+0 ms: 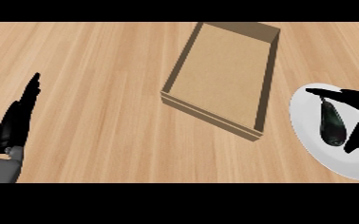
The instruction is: Pick the eggplant from the plate and place it in the cardboard box
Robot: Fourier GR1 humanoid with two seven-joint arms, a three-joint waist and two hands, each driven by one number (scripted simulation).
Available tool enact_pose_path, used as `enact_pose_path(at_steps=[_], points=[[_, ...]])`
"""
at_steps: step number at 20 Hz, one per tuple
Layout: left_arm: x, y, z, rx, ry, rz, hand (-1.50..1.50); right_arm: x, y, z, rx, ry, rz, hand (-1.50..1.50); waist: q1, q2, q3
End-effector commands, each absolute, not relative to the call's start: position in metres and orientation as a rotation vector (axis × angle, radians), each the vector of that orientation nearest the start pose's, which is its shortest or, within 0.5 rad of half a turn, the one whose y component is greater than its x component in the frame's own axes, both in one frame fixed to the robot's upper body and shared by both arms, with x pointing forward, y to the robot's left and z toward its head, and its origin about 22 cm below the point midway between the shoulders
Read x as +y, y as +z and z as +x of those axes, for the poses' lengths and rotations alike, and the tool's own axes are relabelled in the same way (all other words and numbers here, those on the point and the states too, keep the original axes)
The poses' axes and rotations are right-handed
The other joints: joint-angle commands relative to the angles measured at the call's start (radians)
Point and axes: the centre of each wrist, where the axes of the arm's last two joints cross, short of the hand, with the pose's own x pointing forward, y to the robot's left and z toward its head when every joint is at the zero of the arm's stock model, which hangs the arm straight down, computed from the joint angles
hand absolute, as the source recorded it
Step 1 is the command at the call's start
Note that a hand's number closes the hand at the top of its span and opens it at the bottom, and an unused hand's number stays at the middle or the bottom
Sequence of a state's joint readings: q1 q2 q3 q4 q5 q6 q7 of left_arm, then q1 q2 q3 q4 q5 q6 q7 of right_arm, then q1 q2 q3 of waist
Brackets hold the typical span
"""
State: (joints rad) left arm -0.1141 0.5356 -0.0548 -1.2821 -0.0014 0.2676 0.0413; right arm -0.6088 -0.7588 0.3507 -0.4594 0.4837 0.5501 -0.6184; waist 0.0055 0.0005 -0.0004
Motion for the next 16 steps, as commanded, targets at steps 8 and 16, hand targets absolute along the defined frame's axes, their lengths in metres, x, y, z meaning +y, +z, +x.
enact_pose_path(at_steps=[8,16], points=[[0.349,0.006,0.267,-1.383,-0.213,0.64,0.0,-0.426,0.011,0.337,-1.034,1.231,-0.201,1.5,0.004,0.002,0.001],[0.359,0.003,0.253,-1.373,-0.204,0.644,0.0,-0.431,0.009,0.334,-1.141,1.191,-0.385,1.5,0.001,0.0,0.0]])
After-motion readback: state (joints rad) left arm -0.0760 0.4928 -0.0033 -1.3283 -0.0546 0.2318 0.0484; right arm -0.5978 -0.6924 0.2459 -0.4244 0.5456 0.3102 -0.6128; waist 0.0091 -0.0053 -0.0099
